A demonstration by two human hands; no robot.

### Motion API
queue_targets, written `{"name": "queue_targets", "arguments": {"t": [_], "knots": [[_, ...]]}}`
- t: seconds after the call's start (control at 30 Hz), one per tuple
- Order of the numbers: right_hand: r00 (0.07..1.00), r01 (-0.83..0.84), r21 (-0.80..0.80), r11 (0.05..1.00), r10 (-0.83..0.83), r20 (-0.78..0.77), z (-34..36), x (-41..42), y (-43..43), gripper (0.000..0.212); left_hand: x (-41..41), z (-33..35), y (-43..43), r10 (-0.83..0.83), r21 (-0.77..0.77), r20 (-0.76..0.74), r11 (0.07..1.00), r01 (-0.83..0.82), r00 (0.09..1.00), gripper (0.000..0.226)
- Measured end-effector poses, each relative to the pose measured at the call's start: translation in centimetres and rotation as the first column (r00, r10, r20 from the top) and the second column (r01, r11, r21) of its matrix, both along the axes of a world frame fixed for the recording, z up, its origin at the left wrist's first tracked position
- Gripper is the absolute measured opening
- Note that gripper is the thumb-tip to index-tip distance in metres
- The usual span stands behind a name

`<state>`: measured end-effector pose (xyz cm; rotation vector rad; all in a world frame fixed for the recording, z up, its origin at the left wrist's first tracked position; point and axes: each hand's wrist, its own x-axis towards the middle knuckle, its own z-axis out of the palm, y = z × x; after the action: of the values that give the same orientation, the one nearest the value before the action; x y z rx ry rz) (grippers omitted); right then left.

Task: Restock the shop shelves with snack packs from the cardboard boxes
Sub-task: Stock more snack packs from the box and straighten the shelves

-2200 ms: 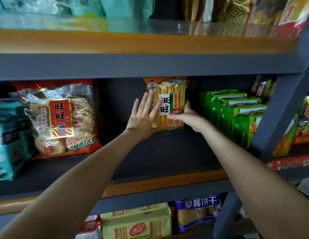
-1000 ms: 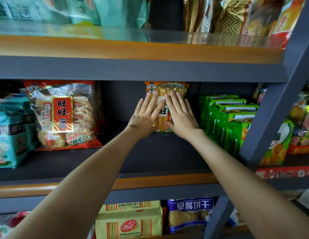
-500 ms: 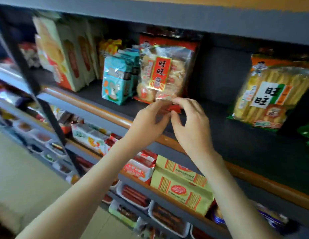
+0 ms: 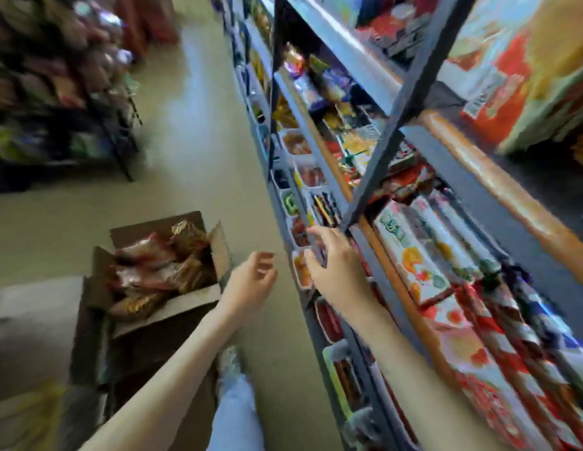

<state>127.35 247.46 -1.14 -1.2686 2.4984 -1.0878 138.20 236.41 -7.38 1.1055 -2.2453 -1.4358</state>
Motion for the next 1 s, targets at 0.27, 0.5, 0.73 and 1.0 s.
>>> {"name": "queue_targets", "arguments": {"t": [0.27,0.5,0.73,1.0], "knots": [[0.942,-0.267,0.416,0.869,0.144,0.303,-16.3,-2.1,-21.8,0.043,6.7,-16.4,-18.7,0.226,0.17,0.495,0.922,-0.349,0.839,0.046],[0.869,-0.42,0.572,0.704,0.132,0.476,-32.2,-1.4,-32.6,0.053,12.3,-30.0,-28.4,0.233,0.047,0.788,0.9,-0.434,0.57,0.052],[0.833,-0.503,0.652,0.567,0.116,0.541,-46.1,0.7,-35.1,0.055,14.0,-42.0,-33.3,0.14,-0.03,0.923,0.955,-0.295,0.358,0.059],[0.797,-0.589,0.669,0.454,0.185,0.575,-57.1,2.3,-37.9,0.054,15.2,-53.2,-36.1,0.322,-0.032,0.873,0.787,-0.616,0.366,0.065]]}}
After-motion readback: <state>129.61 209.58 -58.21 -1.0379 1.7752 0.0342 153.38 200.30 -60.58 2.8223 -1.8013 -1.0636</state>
